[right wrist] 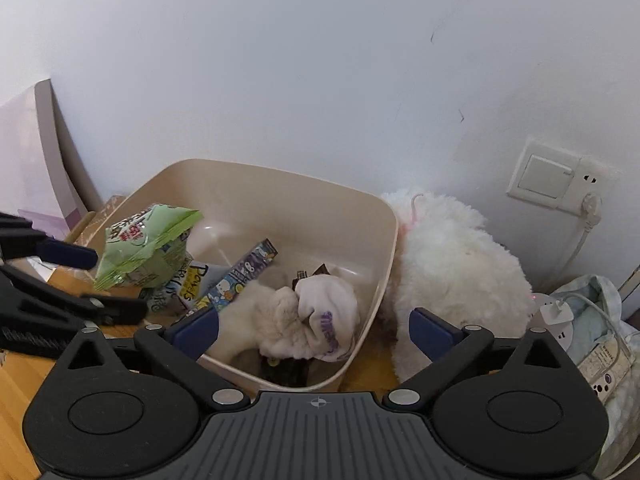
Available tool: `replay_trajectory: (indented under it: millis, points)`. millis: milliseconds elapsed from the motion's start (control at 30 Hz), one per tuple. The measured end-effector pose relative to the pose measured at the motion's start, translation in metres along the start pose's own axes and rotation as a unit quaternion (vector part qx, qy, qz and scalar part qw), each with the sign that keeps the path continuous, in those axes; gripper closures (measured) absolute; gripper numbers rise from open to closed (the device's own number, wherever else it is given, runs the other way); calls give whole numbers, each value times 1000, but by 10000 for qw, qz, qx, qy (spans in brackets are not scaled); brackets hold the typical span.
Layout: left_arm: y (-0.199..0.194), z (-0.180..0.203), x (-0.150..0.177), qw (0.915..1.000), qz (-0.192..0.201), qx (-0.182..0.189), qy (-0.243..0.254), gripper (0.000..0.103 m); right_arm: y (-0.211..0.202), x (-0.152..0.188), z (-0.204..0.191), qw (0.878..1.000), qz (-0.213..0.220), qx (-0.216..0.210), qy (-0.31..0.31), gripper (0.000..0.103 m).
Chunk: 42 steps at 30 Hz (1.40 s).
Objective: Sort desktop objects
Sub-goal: 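Lower both items into the beige basket and open both tools, then grasp the orange bottle with left tool while right tool grasps green sock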
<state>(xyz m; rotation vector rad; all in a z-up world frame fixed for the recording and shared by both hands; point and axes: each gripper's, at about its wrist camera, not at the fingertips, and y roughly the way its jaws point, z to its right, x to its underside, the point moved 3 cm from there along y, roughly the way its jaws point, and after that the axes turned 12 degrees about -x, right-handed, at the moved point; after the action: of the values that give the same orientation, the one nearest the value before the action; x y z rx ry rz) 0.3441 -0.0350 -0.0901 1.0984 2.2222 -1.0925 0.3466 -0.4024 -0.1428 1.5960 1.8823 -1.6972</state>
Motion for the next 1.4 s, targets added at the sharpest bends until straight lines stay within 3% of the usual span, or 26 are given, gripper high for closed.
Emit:
replay_trajectory:
  millis: [333, 533, 767, 1167, 1400]
  points:
    - [-21, -39, 31, 9999, 54, 129, 39, 30, -26, 24, 4, 9993, 72, 103, 347, 0]
    - [-13, -58, 64, 9989, -256, 297, 271, 29, -37, 53, 14, 9970, -10, 171, 753, 0]
    - [5, -72, 95, 9972, -529, 217, 476, 29, -38, 90, 25, 9920, -254, 205, 1223, 0]
    - [40, -63, 114, 9925, -799, 505, 770, 29, -3, 116, 1, 9951, -871, 217, 408, 0]
    - [64, -52, 111, 9903, -985, 741, 634, 28, 23, 114, 2, 9930, -1099, 372, 242, 2]
